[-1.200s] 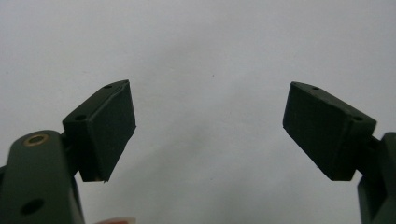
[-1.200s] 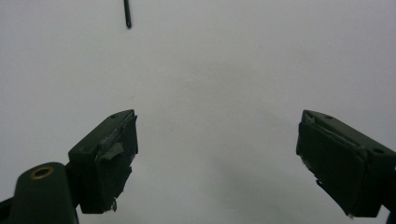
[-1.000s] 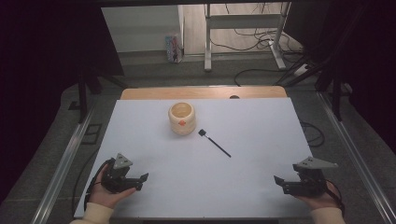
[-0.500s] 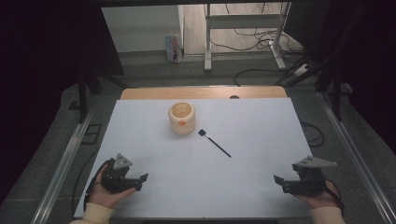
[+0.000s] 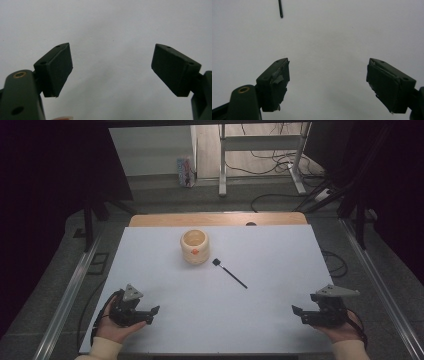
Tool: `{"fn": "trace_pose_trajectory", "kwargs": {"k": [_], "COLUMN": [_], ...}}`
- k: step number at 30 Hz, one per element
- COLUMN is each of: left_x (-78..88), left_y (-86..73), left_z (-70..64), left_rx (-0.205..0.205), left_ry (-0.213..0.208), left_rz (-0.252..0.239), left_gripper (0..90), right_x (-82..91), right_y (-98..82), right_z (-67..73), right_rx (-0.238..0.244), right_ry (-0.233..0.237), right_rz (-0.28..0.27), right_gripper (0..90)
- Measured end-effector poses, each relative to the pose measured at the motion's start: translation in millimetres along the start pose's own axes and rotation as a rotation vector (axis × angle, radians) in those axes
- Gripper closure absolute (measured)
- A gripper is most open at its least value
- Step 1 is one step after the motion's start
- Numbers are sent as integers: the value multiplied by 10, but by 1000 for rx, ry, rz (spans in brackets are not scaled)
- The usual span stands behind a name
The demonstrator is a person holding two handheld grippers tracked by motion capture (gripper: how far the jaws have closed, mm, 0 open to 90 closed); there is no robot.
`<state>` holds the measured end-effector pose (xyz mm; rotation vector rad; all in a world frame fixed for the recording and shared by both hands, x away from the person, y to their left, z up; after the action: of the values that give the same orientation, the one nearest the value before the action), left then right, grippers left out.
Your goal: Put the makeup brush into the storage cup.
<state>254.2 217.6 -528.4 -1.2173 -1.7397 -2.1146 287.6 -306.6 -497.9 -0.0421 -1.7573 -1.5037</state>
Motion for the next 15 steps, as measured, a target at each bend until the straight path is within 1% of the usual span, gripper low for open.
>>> {"fn": "trace_pose_trajectory", "kwargs": {"k": [13, 15], "left_x": [-14, -5], "left_y": [-7, 7], "left_z": [-4, -23], "left_rx": [-3, 8], "left_ry": [0, -14], "left_rz": [11, 0], "left_gripper": [182, 182], "right_x": [-60, -81], "right_y": [86, 115], "right_z": [52, 72], "right_rx": [6, 10], "right_ry": [15, 19], "right_rz": [9, 9], "right_gripper": [191, 190]}}
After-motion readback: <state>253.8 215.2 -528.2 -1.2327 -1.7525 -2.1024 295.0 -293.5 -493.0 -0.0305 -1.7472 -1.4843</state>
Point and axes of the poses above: each handheld gripper's, and its own axes: x roughly backward along the jaws, y roughly out of its top, z roughly to its left, the point moved 4 cm from there along -x, roughly forward along the jaws, and after that the axes turned 10 degrees about -z, right-handed, at the moved point
